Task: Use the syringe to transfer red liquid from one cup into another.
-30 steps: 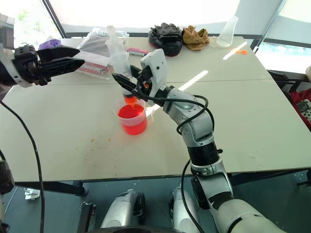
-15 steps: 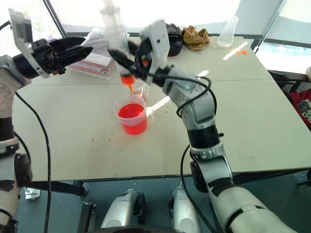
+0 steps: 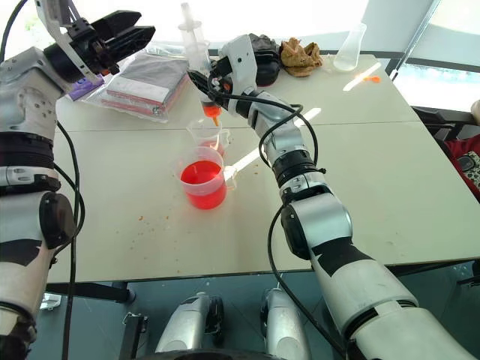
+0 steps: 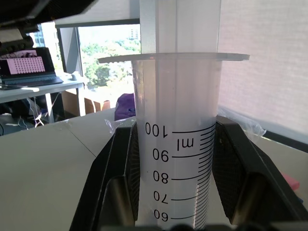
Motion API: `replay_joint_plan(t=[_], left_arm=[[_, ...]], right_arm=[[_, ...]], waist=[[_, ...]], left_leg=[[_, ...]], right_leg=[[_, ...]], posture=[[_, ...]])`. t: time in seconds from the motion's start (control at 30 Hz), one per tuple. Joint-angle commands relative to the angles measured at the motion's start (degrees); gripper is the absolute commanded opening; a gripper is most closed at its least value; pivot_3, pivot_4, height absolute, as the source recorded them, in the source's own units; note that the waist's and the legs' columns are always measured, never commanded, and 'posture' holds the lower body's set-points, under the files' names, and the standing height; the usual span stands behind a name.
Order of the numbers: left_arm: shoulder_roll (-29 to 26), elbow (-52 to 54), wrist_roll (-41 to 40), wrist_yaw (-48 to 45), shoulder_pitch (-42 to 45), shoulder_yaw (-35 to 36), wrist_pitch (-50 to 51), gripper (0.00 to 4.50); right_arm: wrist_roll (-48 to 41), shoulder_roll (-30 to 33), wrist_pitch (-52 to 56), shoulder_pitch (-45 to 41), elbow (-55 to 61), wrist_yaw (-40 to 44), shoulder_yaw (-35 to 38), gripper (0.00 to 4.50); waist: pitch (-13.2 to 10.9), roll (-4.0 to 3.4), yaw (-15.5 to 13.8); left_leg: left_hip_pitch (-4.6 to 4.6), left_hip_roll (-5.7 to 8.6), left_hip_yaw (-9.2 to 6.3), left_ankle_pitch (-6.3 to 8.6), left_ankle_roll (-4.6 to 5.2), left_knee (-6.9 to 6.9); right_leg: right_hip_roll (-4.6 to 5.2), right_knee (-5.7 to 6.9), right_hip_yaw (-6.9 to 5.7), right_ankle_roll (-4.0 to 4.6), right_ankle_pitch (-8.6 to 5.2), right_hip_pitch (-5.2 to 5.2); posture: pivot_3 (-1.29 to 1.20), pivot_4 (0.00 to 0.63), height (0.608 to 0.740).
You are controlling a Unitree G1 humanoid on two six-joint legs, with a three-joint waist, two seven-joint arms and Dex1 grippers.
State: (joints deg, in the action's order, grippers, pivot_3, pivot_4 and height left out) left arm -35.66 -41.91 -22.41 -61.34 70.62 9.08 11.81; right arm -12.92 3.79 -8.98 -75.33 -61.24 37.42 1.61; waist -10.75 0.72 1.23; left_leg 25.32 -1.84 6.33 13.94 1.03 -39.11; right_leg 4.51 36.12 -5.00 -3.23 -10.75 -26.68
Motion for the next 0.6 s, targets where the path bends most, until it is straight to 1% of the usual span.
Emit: replay_joint_plan(t=[0.03, 0.17, 0.3, 0.6], left_arm=[[1.08, -1.96, 0.49, -0.83, 3.6, 0.31, -2.05, 2.58], [3.59, -5.65, 0.93, -0.94, 6.54, 0.37, -3.91, 2.58], [4.49, -9.21, 1.28, -1.02, 8.94, 0.86, -5.3, 2.58], [2.44, -11.01, 0.88, -2.43, 10.45, 2.3, -4.95, 2.58]], right_arm=[[0.6, -0.6, -3.98, -3.68, -1.06, 0.7, 1.43, 1.49], [1.49, -1.31, -5.47, -3.71, -2.46, 1.03, 1.61, 1.49], [2.22, -2.05, -6.11, -3.21, -2.57, 1.35, 1.75, 1.49], [2.82, -2.8, -6.24, -2.34, -2.6, 1.32, 2.47, 1.49]], waist=[[0.0, 0.0, 0.0], [-0.01, 0.03, -0.15], [-0.02, 0.03, -0.03], [-0.02, 0.02, 0.43]], left_leg=[[0.0, 0.0, -0.01, 0.0, 0.0, 0.0], [0.04, 0.01, -0.04, 0.01, 0.02, -0.02], [0.03, 0.01, -0.08, 0.01, 0.02, -0.02], [0.02, 0.0, -0.15, 0.01, 0.02, -0.01]], right_leg=[[0.0, 0.0, 0.0, 0.0, 0.0, 0.0], [0.01, 0.0, -0.02, -0.01, 0.0, 0.02], [0.04, 0.01, -0.01, -0.02, 0.01, 0.01], [0.04, 0.02, -0.01, -0.02, 0.0, -0.01]], posture=[[0.0, 0.15, 0.74], [0.0, 0.15, 0.74], [0.0, 0.15, 0.74], [0.0, 0.15, 0.74]])
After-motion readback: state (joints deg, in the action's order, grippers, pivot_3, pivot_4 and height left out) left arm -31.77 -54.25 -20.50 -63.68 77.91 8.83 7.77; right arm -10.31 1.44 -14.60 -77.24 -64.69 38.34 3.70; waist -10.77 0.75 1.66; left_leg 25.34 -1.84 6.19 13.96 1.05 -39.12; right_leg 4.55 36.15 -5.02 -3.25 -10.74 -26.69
